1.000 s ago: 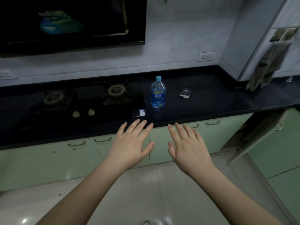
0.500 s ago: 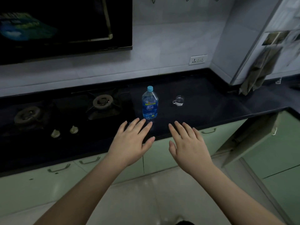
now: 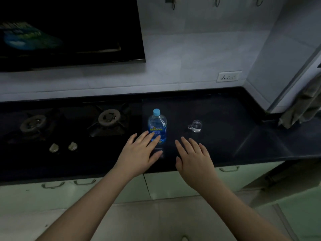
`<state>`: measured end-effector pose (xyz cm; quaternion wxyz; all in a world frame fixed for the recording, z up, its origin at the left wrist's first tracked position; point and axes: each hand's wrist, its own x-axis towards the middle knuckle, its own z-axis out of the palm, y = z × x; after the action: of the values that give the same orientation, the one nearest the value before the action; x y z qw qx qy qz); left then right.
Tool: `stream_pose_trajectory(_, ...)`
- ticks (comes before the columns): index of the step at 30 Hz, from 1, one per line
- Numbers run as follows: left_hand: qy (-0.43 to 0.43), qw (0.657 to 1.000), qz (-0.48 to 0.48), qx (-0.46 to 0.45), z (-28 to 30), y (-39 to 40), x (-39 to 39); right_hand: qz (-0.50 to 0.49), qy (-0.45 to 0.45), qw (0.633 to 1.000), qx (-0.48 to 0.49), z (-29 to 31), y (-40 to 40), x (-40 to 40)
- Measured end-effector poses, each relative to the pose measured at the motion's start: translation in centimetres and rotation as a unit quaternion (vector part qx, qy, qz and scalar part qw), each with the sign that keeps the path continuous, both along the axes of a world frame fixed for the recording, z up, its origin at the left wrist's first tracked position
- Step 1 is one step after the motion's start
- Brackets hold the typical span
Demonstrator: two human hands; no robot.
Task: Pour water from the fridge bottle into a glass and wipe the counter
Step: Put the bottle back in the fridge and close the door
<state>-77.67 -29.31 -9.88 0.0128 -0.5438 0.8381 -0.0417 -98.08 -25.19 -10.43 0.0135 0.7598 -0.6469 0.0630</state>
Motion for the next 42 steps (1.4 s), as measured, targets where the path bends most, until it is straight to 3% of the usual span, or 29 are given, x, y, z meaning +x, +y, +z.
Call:
stream_pose_trajectory(8, -0.014, 0.999, 0.030, 0.002, -0.7, -4.0, -1.3, 0.041, -0.011, 0.999, 0.028, -1.9, -4.9, -1.0)
stream_pose_trajectory(20, -0.017, 1.000, 0.019, 0.006, -3.5, -11.3, 2.5, 0.022, -0.023, 0.999, 0.043, -4.4, -10.6, 2.2)
stream_pose_trajectory(28, 0.048, 0.996, -0.011, -0.069, -5.7, -16.1, 4.5, -0.023, -0.036, 0.998, 0.039, -5.7, -13.0, 3.5)
stream_pose_trajectory(36, 0.067, 0.996, -0.029, 0.048, -7.7, -20.0, 3.0, -0.024, -0.026, 0.998, 0.059, -7.7, -14.2, 1.2)
stream_pose_trajectory(42, 0.225, 0.956, -0.017, 0.188, -8.1, -21.2, 1.5, 0.000, -0.063, 0.994, 0.087, -9.0, -15.6, -1.3)
